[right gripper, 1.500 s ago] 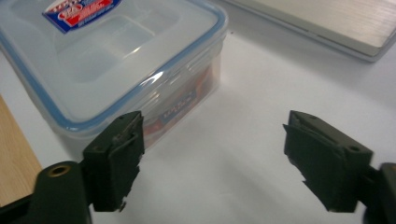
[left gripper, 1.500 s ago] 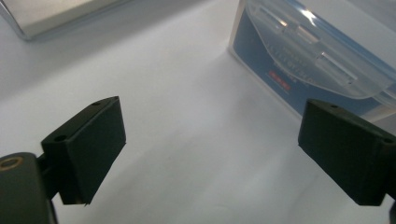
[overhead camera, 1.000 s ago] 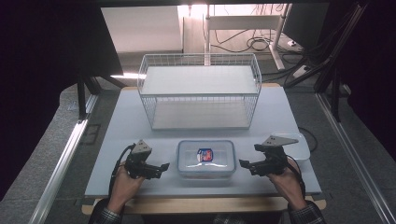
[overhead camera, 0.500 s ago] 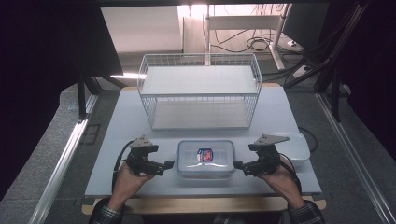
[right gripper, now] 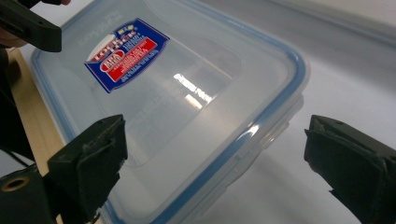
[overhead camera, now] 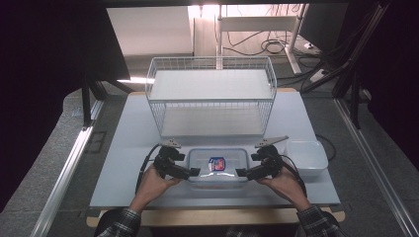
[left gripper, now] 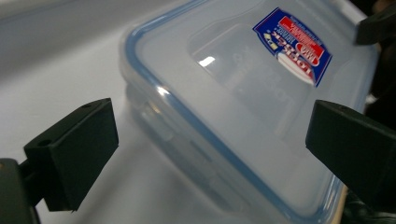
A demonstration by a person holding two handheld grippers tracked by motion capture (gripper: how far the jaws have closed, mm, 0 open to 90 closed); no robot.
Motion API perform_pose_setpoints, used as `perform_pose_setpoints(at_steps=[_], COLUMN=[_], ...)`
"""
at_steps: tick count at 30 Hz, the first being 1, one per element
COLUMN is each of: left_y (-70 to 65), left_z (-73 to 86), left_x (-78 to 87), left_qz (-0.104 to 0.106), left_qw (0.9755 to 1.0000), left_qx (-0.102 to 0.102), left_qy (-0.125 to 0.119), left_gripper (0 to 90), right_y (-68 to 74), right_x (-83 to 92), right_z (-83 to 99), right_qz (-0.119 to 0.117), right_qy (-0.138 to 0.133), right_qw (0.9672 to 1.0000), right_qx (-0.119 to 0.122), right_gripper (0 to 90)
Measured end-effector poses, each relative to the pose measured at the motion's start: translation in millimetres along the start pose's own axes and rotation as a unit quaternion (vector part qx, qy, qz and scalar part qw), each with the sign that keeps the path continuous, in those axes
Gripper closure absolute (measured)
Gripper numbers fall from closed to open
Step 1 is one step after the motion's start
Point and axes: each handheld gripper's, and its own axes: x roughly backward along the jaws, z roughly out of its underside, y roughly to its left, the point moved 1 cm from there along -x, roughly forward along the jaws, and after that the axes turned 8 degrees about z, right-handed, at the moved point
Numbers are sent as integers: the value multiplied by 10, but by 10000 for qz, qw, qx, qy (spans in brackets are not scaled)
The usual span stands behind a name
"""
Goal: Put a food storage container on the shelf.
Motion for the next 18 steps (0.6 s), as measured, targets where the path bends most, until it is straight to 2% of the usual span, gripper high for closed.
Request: perform_pose_setpoints(at_steps=[1,2,4,5,6,7,9,10,11,12,14,15,16,17,18], left_y=[12,52,86,86,98,97,96,106,106,109,83,83,68,68,69], left_z=[0,15,46,46,69,76,84,122,122,145,179,179,202,202,236], left_x=[-16,-50,-97,-97,-111,-98,-77,-30,-30,-9,46,46,83,83,132], left_qz=[82,334,672,672,749,786,816,941,941,1003,1000,1000,1010,1010,1076], left_qw=[9999,9992,9970,9970,9959,9955,9950,9927,9927,9917,9907,9907,9905,9905,9876], left_qx=[68,224,376,376,500,523,560,752,752,806,919,919,933,933,1103], left_qy=[-16,11,62,62,84,101,113,92,92,75,-1,-1,-97,-97,-308], left_gripper=[19,16,16,0,0,8,52,80,112,112,201,225,252,273,318], right_y=[-14,-30,-62,-74,-86,-93,-111,-126,-142,-142,-191,-191,-218,-218,-209], right_x=[-14,-30,-59,-76,-93,-105,-108,-89,-66,-66,-37,-37,-2,-2,45], right_z=[2,5,15,22,28,35,46,50,53,53,93,93,119,119,141], right_qz=[-73,-171,-373,-507,-645,-770,-835,-859,-879,-879,-1013,-1013,-1103,-1103,-1118], right_qy=[7,37,94,130,180,225,296,301,302,302,276,276,222,222,178], right_qw=[9999,9997,9986,9975,9960,9942,9922,9912,9902,9902,9854,9854,9814,9814,9801], right_qx=[-77,-180,-364,-481,-598,-717,-881,-961,-1038,-1038,-1343,-1343,-1553,-1553,-1628], right_gripper=[57,60,76,89,113,113,143,181,214,214,291,291,363,363,405])
